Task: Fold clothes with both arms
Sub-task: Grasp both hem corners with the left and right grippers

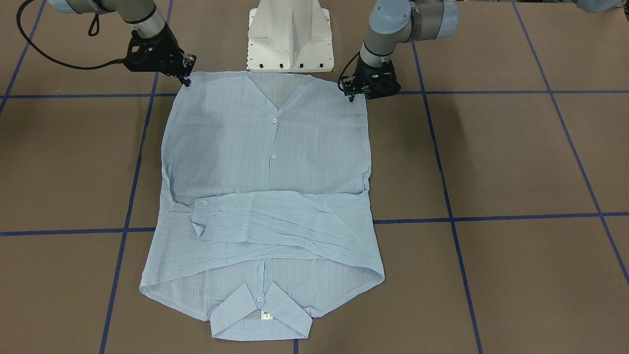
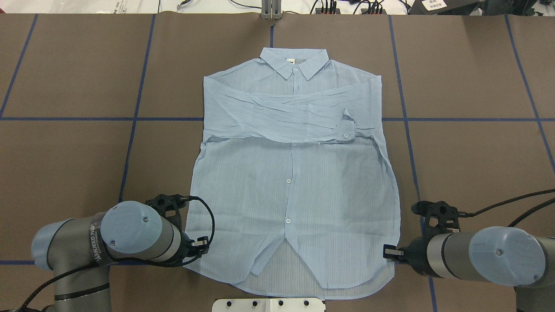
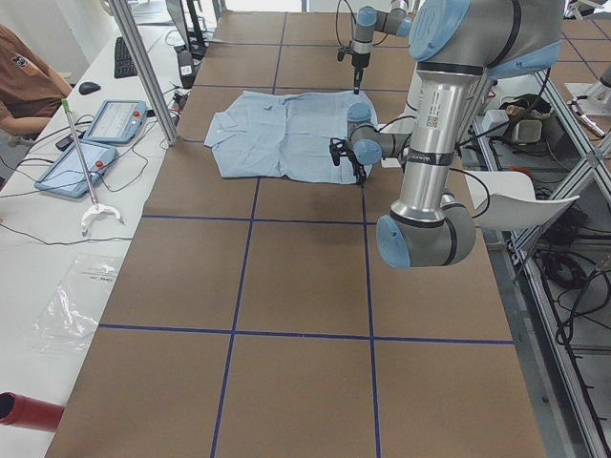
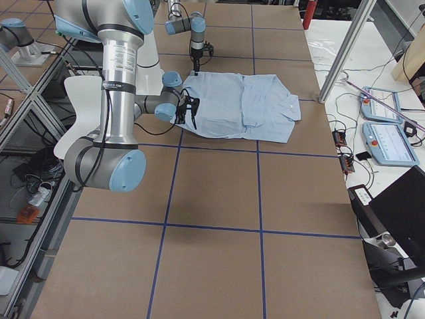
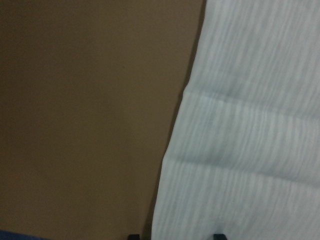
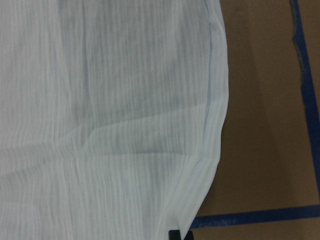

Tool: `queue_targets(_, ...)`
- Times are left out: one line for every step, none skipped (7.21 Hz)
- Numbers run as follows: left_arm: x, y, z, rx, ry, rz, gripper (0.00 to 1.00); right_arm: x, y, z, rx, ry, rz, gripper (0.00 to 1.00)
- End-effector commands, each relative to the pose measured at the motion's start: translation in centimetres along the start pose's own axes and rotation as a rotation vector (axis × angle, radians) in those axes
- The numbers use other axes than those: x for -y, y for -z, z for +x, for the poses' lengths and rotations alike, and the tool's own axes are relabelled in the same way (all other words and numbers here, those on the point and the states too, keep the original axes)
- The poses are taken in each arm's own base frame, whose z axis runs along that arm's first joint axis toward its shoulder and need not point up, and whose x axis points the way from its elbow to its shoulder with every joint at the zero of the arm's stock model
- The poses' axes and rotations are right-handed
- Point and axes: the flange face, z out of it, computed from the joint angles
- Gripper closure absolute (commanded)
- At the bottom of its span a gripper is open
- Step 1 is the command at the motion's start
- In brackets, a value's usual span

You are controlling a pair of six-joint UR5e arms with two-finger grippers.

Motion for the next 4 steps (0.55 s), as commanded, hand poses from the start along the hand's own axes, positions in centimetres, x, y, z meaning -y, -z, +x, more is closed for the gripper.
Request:
queue_targets(0.0, 0.1, 0.1, -0.002, 0.000, 0.000, 0.69, 0.3, 0.1, 0.1, 0.000, -0.006, 0.002, 1.00)
queue_targets(0.0, 0.1, 0.1, -0.002, -0.001, 0.000, 0.85, 0.4, 0.1, 0.3, -0.003, -0.007, 0.004, 1.00)
queue_targets(-0.1, 0.5, 0.2, -0.010, -0.008, 0.002, 1.00, 0.7, 0.3, 0.2, -0.001, -0.012, 0.005, 1.00)
queue_targets(-0.1, 1.1, 0.3, -0.020, -0.012, 0.002, 1.00, 1.5, 0.7, 0.4, 0.001, -0.024, 0.003, 1.00)
